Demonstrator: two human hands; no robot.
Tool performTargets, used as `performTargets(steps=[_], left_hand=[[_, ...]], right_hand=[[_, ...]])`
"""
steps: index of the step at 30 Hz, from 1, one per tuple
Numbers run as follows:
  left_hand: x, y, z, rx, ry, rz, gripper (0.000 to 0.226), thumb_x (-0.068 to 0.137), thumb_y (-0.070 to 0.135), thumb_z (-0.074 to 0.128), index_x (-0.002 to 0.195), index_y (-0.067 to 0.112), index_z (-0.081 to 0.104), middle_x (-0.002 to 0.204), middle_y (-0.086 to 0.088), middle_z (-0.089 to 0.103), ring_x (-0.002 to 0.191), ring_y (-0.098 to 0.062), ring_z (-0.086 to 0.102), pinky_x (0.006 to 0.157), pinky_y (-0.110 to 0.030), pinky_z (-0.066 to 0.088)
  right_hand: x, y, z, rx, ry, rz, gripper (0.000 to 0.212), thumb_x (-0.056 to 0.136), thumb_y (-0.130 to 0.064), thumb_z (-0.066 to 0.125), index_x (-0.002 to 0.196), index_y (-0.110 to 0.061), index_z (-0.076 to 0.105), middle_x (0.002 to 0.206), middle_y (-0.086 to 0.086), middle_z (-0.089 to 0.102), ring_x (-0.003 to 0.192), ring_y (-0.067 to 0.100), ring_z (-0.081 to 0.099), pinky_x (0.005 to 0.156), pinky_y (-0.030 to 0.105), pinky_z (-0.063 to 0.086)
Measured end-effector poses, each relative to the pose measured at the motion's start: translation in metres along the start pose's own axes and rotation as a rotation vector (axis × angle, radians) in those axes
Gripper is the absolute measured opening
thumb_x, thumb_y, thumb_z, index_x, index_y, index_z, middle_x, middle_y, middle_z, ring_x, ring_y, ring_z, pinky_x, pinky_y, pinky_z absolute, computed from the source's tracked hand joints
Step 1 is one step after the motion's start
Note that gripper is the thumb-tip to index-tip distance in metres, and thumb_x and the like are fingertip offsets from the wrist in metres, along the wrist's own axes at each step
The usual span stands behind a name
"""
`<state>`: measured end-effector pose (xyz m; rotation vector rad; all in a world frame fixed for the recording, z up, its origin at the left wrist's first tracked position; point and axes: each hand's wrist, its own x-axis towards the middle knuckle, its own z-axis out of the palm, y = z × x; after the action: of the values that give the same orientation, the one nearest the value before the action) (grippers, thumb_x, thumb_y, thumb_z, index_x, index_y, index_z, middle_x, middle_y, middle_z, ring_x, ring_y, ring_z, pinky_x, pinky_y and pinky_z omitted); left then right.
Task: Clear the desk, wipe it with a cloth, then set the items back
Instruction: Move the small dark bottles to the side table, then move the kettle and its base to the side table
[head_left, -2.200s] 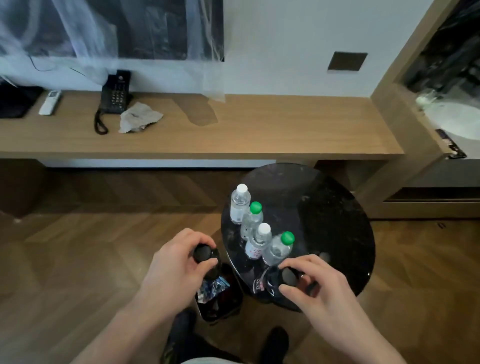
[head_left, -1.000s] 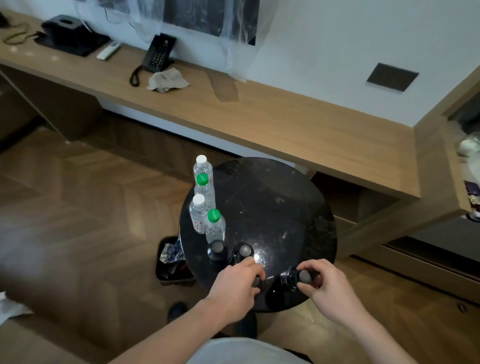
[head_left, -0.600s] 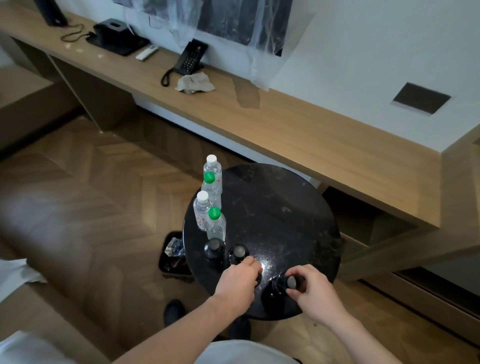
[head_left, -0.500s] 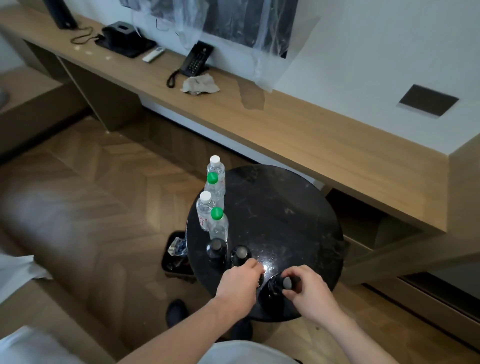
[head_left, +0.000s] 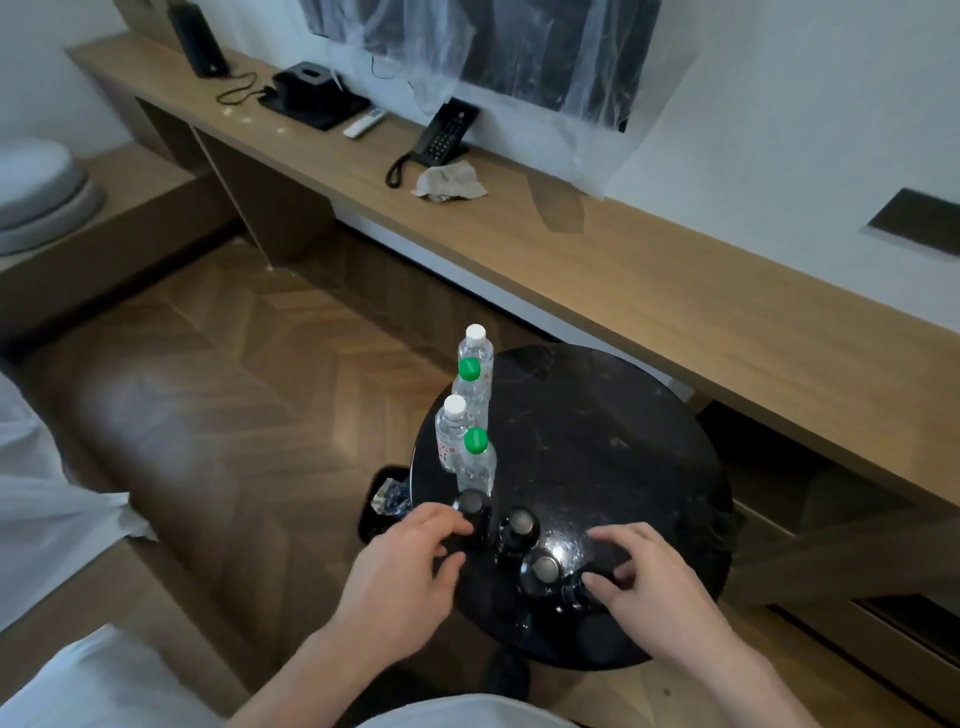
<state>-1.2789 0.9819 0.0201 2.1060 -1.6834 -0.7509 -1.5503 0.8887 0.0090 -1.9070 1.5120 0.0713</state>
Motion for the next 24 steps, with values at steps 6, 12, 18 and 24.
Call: performTargets(steps=[6,12,18,24], left_hand=[[0.012,-0.043,-0.094,0.019,0.209,-0.028,0.03,0.096,0.026,0.064,0.116,0.048,0.066,0.128,0.044,0.048,0.101,0.01,0.06,0.088,-0.015,0.051],[0.026,-0.108,-0.186,0.077,0.343,-0.008,0.033,0.097,0.029,0.063,0.124,0.047,0.06,0.139,0.037,0.042,0.124,0.007,0.047,0.106,-0.021,0.039],[0.026,-0.206,-0.271,0.137,0.358,0.019,0.045,0.094,0.024,0.067,0.135,0.041,0.059,0.154,0.026,0.037,0.139,-0.005,0.04,0.117,-0.033,0.039],[0.035,-0.284,-0.35,0.217,0.352,0.023,0.053,0.094,0.035,0.065,0.144,0.043,0.051,0.161,0.023,0.03,0.147,-0.011,0.033,0.117,-0.039,0.04]], right_hand=[[0.007,-0.106,-0.028,0.102,-0.008,-0.26,0.035,0.097,-0.037,0.067,0.126,-0.054,0.057,0.136,-0.044,0.037,0.115,-0.009,0.054,0.094,0.023,0.051],[0.044,-0.237,-0.022,0.009,-0.12,-0.392,0.055,0.101,-0.049,0.059,0.149,-0.057,0.034,0.158,-0.041,0.018,0.148,-0.006,0.025,0.122,0.028,0.031],[0.089,-0.364,0.002,-0.024,-0.165,-0.442,0.071,0.101,-0.052,0.058,0.158,-0.056,0.016,0.165,-0.037,-0.004,0.157,0.001,0.003,0.128,0.036,0.022],[0.127,-0.468,0.021,-0.05,-0.148,-0.446,0.072,0.101,-0.055,0.055,0.16,-0.053,0.014,0.167,-0.033,-0.008,0.158,0.005,-0.007,0.126,0.039,0.02]])
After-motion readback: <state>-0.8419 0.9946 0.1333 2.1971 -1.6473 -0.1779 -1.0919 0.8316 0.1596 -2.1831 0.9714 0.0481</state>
